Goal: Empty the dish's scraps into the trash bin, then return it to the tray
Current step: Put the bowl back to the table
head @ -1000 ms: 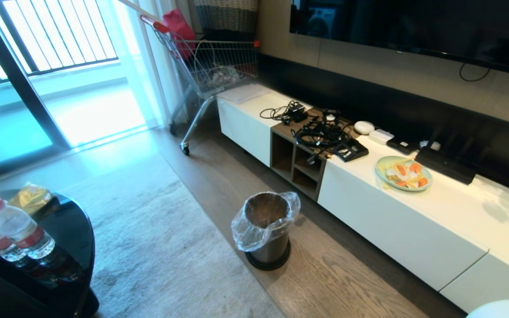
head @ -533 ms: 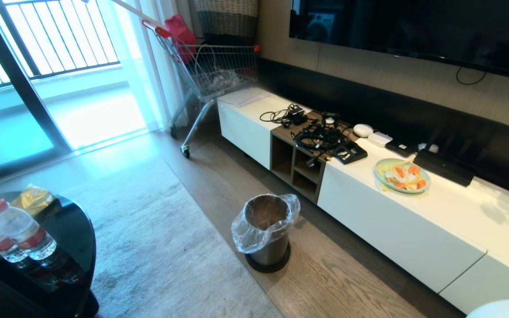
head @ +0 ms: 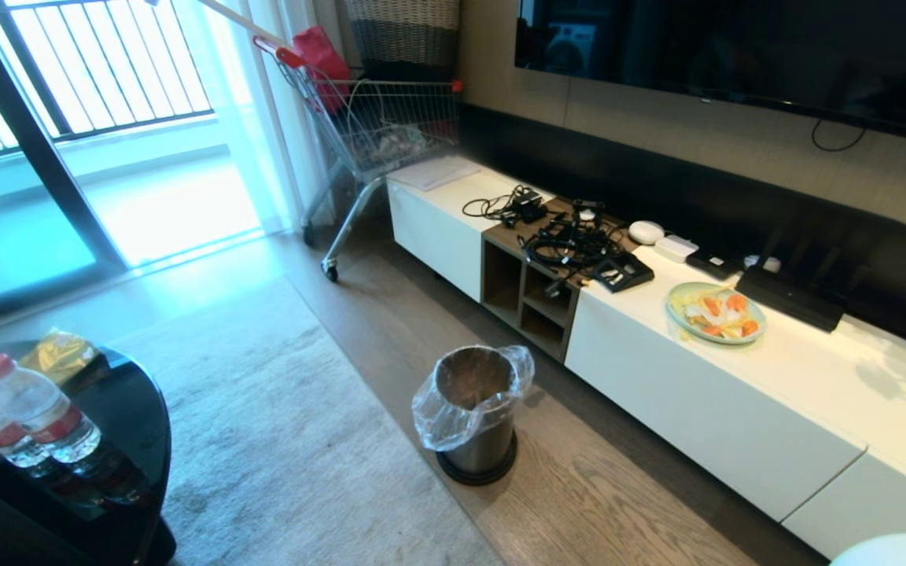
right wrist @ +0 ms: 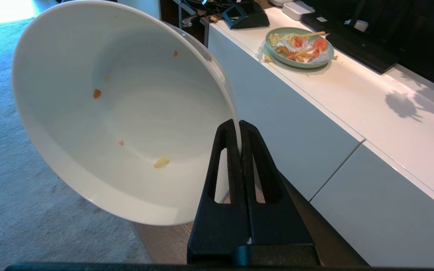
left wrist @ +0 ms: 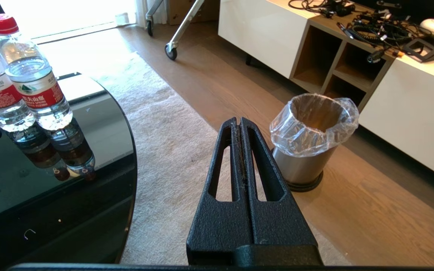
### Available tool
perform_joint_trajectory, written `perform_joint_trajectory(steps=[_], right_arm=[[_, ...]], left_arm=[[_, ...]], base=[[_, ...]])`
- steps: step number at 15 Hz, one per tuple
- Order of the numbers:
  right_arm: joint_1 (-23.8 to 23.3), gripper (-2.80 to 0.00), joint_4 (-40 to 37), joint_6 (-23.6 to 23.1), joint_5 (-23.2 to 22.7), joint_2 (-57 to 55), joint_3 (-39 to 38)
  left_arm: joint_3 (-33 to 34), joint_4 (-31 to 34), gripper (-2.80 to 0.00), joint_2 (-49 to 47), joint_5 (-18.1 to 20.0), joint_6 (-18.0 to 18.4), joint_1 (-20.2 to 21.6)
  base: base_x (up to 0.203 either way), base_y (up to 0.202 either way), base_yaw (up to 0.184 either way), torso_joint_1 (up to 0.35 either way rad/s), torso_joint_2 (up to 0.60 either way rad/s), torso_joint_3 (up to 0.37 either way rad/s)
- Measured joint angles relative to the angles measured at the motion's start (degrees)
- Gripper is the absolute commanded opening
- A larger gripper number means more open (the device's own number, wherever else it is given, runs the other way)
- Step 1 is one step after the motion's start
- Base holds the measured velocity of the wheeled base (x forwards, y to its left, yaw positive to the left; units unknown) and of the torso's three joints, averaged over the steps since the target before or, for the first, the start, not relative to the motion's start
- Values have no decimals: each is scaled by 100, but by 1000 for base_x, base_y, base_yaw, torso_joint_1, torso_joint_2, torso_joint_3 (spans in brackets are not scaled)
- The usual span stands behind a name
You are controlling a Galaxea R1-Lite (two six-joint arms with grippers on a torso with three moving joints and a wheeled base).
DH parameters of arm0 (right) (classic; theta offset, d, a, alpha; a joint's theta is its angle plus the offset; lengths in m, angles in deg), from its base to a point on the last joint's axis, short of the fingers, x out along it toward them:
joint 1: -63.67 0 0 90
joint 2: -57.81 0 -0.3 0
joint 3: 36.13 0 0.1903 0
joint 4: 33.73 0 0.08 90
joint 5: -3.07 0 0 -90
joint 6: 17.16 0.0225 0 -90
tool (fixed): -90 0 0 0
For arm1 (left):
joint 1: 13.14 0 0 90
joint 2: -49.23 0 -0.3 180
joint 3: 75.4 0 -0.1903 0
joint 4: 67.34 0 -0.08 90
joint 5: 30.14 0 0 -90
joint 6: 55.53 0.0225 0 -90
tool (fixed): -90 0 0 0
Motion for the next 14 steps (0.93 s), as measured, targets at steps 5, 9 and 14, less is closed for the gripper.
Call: perform_joint_trajectory(steps=[5,9,14], right_arm=[[0,-280,2,-2,-1,0,0],[0,-280,2,0,0,0,0],[0,-280,2,-1,0,0,0]], left_arm=[[0,2,-280,0,0,2,0],[0,2,-280,0,-2,0,0],[0,1,-280,0,-2,1,0]], base=[[-127,0,-1,2,3,4],[-186,0,0,2,2,3],[-186,0,-1,1,2,1]])
